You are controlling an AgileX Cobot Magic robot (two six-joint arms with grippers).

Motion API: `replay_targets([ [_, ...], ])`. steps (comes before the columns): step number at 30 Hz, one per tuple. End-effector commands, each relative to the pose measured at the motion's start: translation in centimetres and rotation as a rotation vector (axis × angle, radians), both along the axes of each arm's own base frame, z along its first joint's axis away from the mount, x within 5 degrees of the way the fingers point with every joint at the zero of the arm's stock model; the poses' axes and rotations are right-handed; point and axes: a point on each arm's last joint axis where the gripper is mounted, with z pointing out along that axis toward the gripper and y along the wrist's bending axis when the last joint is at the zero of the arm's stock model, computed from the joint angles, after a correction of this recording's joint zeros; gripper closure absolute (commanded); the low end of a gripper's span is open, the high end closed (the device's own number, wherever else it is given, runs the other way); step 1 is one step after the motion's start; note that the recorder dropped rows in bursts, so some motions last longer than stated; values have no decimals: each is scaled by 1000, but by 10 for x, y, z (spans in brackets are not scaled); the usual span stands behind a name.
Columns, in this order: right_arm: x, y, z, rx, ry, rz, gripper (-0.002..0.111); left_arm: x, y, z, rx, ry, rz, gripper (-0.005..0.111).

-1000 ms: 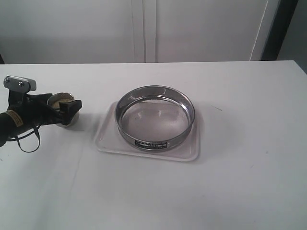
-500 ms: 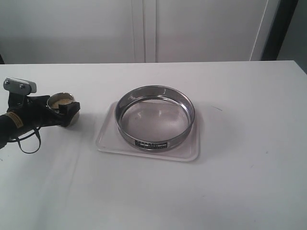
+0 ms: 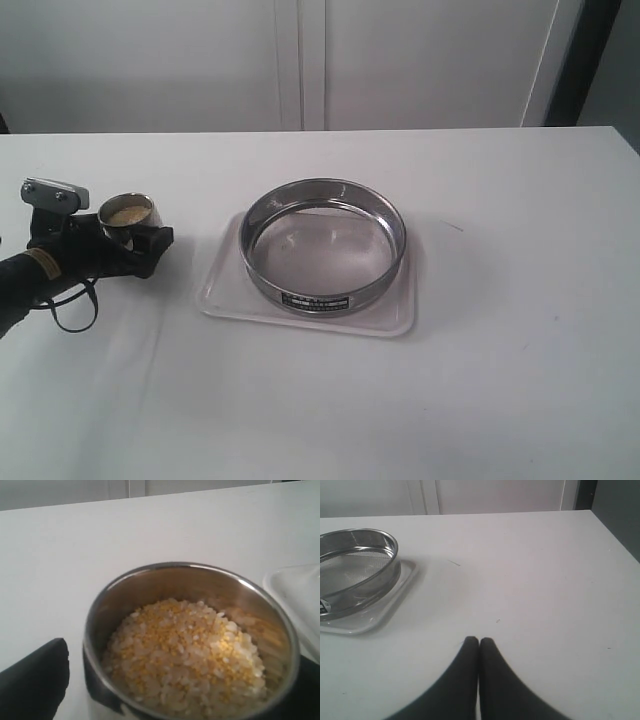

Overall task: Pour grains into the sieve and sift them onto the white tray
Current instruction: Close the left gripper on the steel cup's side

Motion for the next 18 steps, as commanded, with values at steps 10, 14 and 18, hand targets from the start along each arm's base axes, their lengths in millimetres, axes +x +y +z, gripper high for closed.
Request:
replay_targets([
  [10, 0, 0, -1, -7, -13, 1, 108, -1, -1, -4, 84, 25, -16, 106],
  [14, 0, 0, -1, -7, -13, 1, 108, -2, -1, -2, 103, 18, -33, 107],
  [18, 0, 0, -1, -7, -13, 1, 108, -1, -1, 10, 103, -12, -31, 107],
])
